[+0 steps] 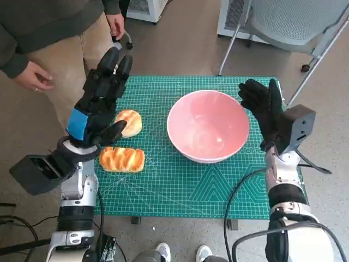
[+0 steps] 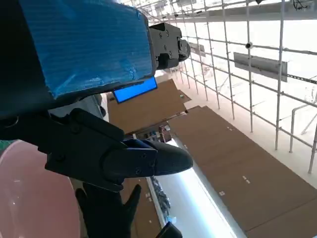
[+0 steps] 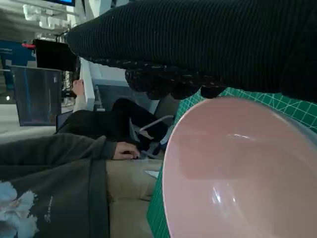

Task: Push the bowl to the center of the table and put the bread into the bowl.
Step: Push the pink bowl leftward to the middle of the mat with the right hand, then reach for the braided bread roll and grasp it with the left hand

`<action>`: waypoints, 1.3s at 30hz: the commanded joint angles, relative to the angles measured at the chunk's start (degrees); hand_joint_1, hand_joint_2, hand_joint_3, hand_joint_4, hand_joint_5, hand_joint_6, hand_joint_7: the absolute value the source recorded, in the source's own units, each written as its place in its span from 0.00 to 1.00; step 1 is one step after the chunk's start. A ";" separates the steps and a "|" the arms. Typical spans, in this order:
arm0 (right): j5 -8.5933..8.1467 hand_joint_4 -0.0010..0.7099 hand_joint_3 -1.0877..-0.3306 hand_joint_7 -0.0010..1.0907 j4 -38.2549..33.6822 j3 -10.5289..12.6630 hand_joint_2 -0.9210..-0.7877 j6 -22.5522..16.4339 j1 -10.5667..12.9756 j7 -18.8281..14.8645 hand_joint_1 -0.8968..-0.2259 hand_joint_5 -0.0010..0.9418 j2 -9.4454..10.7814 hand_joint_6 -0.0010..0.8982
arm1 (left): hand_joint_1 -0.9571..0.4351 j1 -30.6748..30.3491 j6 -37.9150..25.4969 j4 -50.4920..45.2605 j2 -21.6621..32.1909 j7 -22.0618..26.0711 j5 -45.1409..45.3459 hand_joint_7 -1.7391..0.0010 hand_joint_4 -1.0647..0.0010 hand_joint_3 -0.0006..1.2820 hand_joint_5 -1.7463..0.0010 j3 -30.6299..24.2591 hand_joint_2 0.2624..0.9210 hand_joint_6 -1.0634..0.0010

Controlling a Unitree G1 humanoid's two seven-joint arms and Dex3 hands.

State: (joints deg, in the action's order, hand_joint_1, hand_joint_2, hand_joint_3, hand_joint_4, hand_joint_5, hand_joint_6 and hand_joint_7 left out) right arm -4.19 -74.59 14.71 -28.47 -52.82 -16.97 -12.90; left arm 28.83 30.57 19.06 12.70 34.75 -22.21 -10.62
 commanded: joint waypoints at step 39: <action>-3.11 0.28 0.34 0.06 23.31 -7.26 0.00 -25.54 7.33 -6.06 0.26 0.00 2.07 0.27 | 0.17 -12.19 -6.27 -19.00 7.48 -9.96 17.44 0.85 0.99 0.28 1.00 0.09 1.00 1.00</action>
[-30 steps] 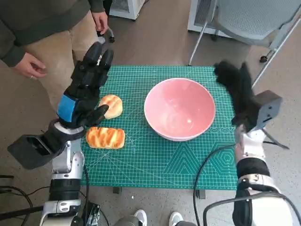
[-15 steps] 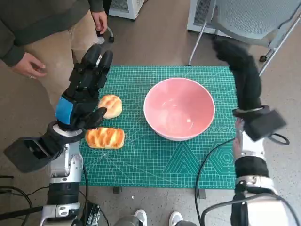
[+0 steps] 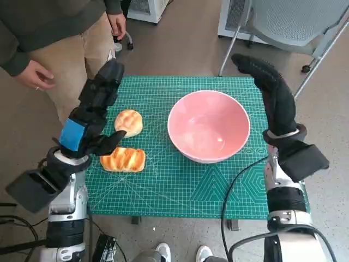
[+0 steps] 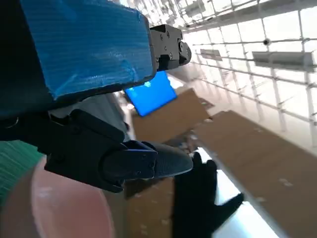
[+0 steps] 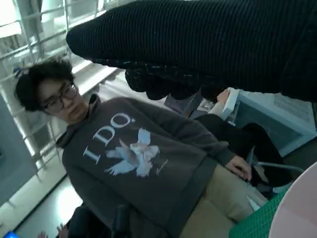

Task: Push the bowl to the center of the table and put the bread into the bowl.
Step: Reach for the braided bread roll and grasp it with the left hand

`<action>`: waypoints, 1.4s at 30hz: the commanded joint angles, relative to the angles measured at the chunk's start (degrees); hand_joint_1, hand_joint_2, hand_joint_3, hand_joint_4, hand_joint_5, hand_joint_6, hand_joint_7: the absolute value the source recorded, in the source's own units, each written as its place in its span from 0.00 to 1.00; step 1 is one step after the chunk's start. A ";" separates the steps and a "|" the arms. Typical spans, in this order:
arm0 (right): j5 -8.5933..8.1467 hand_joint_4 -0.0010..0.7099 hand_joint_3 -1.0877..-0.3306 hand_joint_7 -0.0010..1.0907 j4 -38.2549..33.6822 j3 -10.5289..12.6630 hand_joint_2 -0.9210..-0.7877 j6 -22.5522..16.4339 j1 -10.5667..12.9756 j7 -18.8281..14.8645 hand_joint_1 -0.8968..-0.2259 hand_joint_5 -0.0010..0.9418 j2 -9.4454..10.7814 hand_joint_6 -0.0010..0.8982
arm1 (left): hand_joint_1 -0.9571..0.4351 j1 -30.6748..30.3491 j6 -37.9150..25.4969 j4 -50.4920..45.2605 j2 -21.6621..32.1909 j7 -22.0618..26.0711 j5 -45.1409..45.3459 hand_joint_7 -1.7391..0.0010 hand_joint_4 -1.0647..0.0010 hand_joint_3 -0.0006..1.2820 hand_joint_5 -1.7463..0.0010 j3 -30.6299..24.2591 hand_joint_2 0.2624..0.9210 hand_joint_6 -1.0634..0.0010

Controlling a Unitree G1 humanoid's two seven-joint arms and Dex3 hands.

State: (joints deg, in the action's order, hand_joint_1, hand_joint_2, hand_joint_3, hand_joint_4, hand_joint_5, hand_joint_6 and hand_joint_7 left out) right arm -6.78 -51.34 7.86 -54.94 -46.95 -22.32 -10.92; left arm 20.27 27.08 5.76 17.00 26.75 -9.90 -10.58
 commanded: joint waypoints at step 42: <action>-1.32 0.28 0.33 0.10 0.50 -0.56 0.00 3.95 1.20 -0.68 0.30 0.00 0.86 0.25 | 0.49 -12.10 -54.48 -40.16 21.72 10.91 46.74 0.99 0.81 0.00 0.99 15.87 0.60 0.63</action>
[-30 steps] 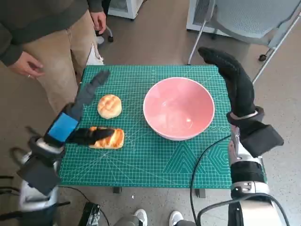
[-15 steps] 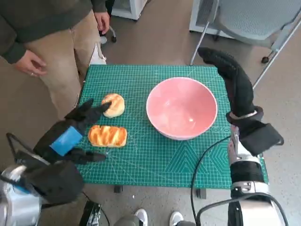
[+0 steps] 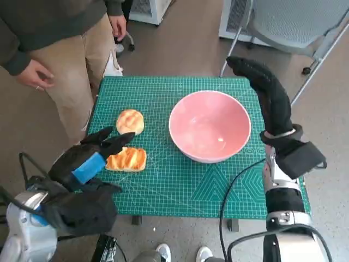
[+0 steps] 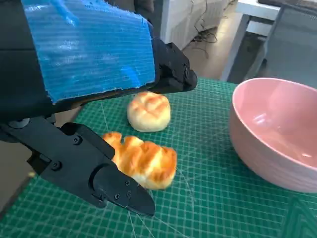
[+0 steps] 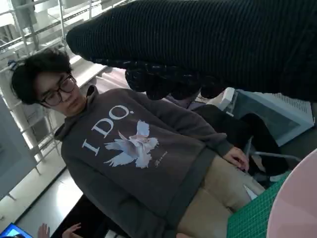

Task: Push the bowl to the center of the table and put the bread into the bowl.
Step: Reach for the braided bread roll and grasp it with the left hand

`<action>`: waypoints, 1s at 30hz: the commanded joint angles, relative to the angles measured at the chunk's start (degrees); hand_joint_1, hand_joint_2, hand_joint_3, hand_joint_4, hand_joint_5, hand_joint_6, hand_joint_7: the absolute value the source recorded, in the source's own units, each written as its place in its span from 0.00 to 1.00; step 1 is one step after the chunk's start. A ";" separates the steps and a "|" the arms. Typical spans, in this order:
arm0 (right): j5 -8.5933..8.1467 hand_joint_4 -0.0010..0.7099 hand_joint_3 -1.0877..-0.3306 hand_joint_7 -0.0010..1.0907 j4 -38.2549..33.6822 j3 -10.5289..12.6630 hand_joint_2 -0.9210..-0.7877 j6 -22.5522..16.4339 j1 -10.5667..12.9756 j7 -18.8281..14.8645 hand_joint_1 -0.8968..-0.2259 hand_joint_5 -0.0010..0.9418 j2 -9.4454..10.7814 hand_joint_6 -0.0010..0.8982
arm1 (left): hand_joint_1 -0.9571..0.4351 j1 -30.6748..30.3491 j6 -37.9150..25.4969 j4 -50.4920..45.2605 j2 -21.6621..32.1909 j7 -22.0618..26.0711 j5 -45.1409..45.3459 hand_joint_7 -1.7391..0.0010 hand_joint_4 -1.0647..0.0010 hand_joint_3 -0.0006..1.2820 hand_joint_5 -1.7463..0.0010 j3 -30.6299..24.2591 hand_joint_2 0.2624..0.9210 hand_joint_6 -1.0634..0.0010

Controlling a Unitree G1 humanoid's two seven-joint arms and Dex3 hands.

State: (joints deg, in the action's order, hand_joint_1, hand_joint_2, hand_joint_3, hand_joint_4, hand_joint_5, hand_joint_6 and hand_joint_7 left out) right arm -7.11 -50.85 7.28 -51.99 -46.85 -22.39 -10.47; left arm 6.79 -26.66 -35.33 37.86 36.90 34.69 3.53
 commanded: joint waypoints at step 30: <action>-2.07 0.28 0.33 0.13 0.30 0.11 0.00 0.40 1.94 -1.12 0.30 0.00 -0.18 0.22 | 0.41 12.12 0.85 21.38 -2.34 -2.78 5.73 1.00 0.83 0.01 1.00 9.41 0.63 0.66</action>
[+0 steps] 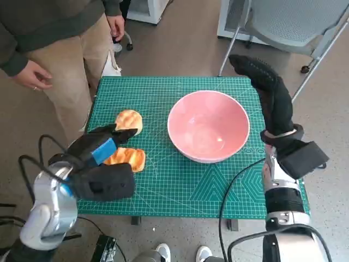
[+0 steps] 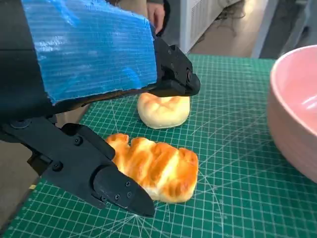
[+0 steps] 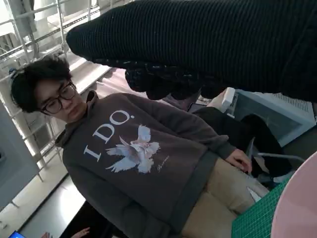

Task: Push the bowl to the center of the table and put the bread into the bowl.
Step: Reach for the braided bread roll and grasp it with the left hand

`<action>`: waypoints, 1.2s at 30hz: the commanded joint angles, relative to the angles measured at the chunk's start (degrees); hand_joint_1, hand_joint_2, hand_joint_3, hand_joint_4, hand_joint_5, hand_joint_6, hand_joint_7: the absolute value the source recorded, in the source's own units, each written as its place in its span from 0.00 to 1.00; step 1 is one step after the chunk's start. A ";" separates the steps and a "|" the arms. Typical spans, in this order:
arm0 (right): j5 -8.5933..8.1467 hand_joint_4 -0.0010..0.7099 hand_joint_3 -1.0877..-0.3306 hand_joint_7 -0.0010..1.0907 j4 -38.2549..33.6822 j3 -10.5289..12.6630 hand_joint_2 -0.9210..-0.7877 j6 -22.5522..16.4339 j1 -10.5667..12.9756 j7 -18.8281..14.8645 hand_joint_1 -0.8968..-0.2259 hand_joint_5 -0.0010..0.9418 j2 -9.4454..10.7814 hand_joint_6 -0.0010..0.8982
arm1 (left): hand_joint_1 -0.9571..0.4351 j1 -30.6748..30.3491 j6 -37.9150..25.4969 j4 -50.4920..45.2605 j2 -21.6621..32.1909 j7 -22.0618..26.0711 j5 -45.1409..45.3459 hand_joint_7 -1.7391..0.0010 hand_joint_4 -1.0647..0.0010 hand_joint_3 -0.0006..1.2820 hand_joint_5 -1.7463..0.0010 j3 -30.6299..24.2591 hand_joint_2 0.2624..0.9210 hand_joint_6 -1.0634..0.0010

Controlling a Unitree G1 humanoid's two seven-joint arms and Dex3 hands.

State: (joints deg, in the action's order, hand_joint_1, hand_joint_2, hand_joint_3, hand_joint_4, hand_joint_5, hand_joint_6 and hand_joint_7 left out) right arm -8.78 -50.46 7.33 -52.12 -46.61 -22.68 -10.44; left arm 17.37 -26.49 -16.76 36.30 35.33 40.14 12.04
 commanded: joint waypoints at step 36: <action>-1.33 0.28 0.33 0.22 1.97 0.72 0.00 1.56 2.81 -2.31 0.27 0.00 -0.59 0.15 | 0.35 6.70 3.06 17.56 -3.43 -5.15 0.60 0.99 0.83 0.01 1.00 4.94 0.65 0.65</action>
State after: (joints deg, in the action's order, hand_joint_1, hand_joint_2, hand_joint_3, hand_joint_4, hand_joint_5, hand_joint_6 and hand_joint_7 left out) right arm -9.33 -48.41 7.96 -51.49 -45.28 -24.30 -10.72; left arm 23.07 -23.89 -0.30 33.23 30.83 40.25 16.31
